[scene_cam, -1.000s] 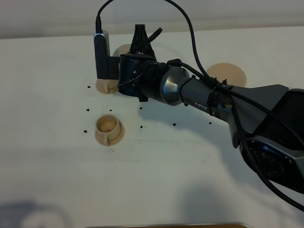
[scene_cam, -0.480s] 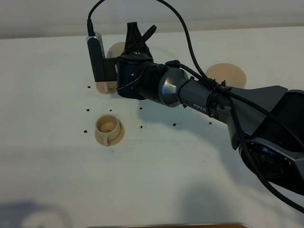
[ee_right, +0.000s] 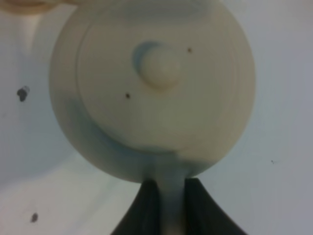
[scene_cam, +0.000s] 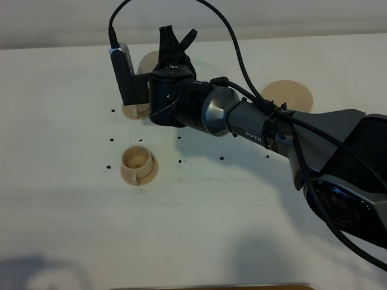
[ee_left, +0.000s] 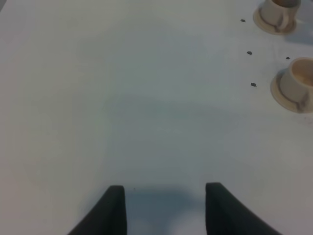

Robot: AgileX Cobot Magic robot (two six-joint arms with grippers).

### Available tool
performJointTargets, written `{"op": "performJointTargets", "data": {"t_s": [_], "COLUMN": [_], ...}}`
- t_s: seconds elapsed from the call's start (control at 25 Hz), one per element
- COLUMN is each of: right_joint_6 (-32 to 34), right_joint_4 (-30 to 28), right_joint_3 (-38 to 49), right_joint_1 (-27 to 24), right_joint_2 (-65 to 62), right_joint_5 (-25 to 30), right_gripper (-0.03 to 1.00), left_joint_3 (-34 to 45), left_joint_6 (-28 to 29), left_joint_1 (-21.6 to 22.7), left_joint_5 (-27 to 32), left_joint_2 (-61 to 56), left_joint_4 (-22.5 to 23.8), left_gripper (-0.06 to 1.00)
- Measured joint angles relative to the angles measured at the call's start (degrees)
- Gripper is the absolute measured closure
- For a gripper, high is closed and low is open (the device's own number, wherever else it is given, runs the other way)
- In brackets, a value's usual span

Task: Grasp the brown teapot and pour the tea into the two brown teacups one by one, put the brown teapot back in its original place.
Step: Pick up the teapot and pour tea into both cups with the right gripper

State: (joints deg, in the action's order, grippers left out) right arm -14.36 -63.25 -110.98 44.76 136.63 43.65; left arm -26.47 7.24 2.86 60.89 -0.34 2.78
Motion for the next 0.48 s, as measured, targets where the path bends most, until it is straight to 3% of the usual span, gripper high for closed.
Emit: {"op": "performJointTargets", "data": {"t_s": [0.48], "right_joint_6": [-1.8], "right_joint_4": [-1.7], "right_joint_3": [0.0], "right_joint_1": [0.0], "right_joint_2": [0.0], "right_joint_5": [1.0], "right_gripper": [0.88], "left_joint_3": [0.0], "left_joint_6": [-0.1], "left_joint_1": [0.0], "left_joint_5": [0.0], "left_joint_2": [0.0], "left_joint_4": [0.0], "left_gripper": [0.50]}}
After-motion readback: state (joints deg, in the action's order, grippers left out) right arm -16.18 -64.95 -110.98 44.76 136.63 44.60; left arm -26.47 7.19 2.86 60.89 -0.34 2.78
